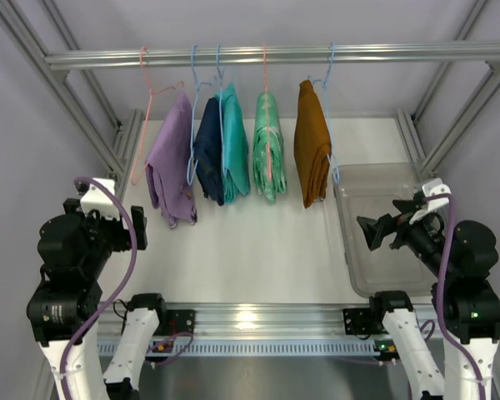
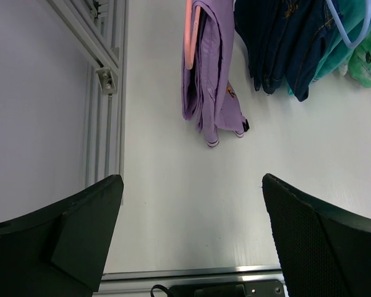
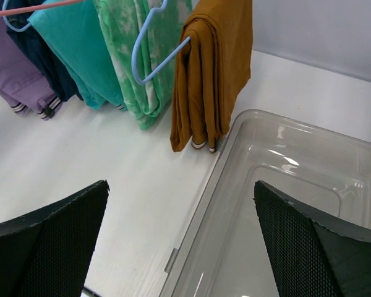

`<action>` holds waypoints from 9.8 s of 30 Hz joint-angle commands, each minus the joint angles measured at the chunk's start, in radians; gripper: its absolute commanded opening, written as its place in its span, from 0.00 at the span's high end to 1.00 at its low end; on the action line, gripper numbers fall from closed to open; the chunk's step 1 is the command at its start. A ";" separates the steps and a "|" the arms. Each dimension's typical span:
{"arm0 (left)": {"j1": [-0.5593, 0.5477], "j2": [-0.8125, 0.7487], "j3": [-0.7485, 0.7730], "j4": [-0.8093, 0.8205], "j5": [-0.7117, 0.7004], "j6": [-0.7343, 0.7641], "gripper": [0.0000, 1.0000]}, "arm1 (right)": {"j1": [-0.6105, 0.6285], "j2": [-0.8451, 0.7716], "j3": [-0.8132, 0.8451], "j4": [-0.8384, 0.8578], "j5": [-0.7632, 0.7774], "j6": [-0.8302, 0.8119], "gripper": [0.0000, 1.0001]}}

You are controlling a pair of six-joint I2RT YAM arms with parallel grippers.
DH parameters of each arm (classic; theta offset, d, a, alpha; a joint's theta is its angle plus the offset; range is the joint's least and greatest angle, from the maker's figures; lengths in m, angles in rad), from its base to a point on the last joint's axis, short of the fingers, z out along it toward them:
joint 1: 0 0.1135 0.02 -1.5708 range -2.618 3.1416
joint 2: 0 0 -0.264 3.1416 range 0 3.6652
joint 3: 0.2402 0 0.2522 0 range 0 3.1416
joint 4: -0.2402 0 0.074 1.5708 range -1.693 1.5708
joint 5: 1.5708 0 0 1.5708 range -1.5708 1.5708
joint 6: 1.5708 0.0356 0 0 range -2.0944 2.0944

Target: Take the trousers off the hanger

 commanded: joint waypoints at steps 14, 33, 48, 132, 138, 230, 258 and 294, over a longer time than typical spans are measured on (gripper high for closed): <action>0.000 0.095 0.123 -0.078 0.214 0.022 0.01 | -0.119 0.423 0.269 0.242 -0.430 0.394 0.01; 0.002 0.202 0.186 -0.024 0.357 0.084 0.01 | -0.111 0.862 0.222 1.144 -0.713 1.049 0.28; 0.002 0.244 0.189 0.000 0.346 0.090 0.01 | 0.023 0.985 0.161 1.338 -0.703 1.144 0.36; -0.689 1.120 0.665 1.088 0.720 -1.136 0.02 | 0.103 0.445 0.066 1.026 -0.358 0.874 1.00; -0.764 1.195 0.682 1.116 0.663 -1.223 0.05 | 0.159 0.417 0.056 0.983 -0.300 0.811 1.00; -0.807 1.166 0.695 1.361 0.699 -1.366 1.00 | 0.264 0.308 -0.419 1.146 -0.007 0.192 0.07; -0.808 1.127 0.556 1.427 0.789 -1.372 1.00 | 0.279 0.366 -0.296 1.168 0.140 0.098 1.00; -0.794 1.104 0.324 1.139 0.656 -1.050 1.00 | 0.279 0.098 0.170 0.853 0.298 0.160 1.00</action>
